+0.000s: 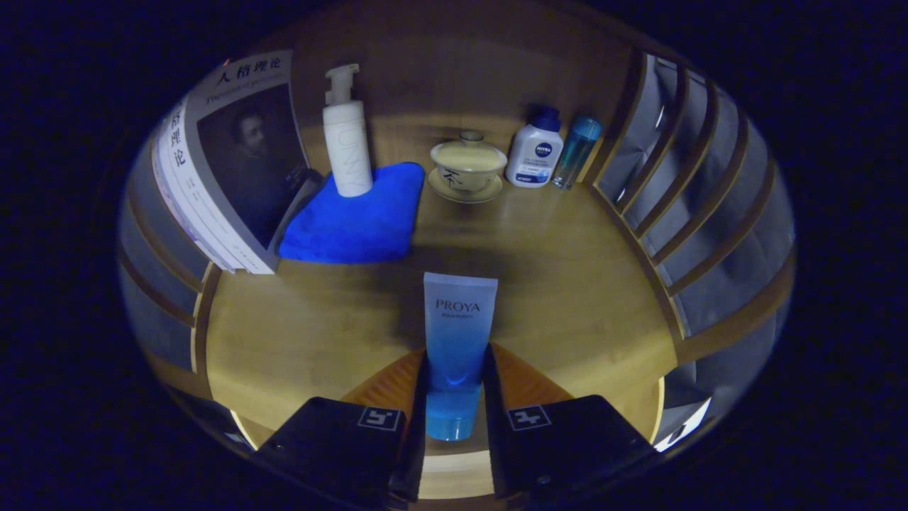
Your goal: Pull open the drawer, take out the items inside it, and place them on the countertop above the cabinet.
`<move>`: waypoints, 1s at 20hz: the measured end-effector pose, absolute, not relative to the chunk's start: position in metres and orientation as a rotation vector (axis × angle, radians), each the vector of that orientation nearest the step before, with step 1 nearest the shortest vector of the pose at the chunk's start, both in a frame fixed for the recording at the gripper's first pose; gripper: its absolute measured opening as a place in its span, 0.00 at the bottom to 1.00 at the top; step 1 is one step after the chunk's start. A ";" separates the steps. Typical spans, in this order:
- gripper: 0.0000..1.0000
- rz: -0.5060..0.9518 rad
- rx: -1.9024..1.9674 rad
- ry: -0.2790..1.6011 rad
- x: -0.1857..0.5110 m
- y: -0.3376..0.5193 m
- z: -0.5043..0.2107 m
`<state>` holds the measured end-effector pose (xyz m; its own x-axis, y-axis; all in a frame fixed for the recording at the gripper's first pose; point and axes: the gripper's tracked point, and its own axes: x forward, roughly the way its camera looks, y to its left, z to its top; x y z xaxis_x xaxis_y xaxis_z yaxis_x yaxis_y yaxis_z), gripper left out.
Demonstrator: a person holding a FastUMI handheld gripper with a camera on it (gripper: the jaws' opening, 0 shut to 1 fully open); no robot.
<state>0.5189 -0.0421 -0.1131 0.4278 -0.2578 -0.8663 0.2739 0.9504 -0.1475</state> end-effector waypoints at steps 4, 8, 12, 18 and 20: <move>0.46 -0.278 0.025 1.042 0.521 -0.030 -0.106; 0.56 -0.282 0.030 1.028 0.510 -0.031 -0.090; 0.67 -0.228 0.061 1.017 0.487 -0.018 -0.076; 0.72 -0.138 -0.016 0.954 0.429 0.000 -0.053; 0.73 -0.124 -0.034 0.925 0.409 0.002 -0.042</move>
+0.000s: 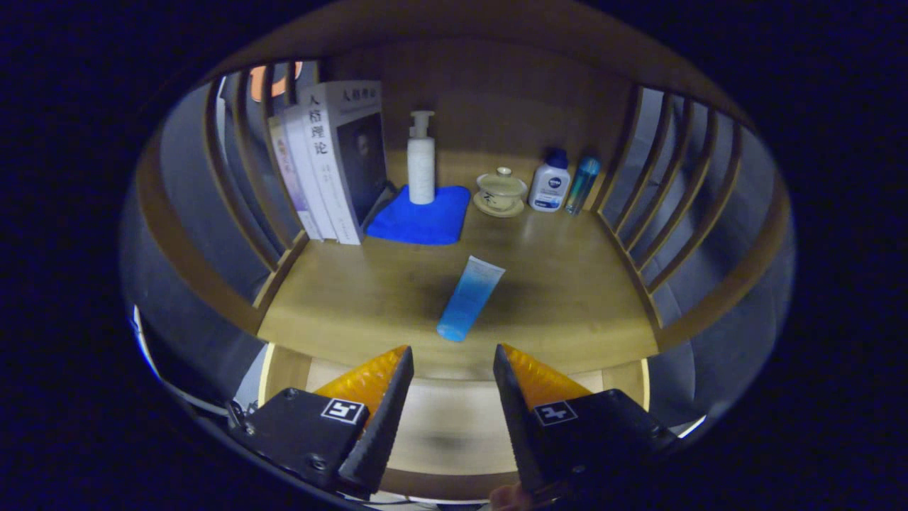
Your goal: Pull open the drawer, take out the items inside it, and place them on the countertop above the cabinet.
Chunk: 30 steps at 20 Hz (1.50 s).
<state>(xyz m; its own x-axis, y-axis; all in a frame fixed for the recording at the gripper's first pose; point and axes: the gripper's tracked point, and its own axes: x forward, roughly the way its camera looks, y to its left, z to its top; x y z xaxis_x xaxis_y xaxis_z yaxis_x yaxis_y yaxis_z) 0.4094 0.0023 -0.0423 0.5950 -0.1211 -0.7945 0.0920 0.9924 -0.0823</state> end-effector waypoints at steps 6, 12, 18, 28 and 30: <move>0.73 -0.083 -0.087 0.778 0.356 0.010 -0.010; 0.73 -0.035 -0.112 0.620 0.308 0.022 0.011; 0.72 0.010 -0.116 0.462 0.259 0.039 0.018; 0.73 -0.021 -0.134 0.279 0.196 0.033 -0.038; 0.74 -0.035 -0.129 0.273 0.187 0.028 -0.056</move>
<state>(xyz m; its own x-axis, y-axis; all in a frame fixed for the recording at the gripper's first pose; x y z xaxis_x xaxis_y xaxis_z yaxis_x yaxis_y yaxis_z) 0.1867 0.0284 -0.0560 0.9623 -0.0517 -0.2669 0.0167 0.9911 -0.1319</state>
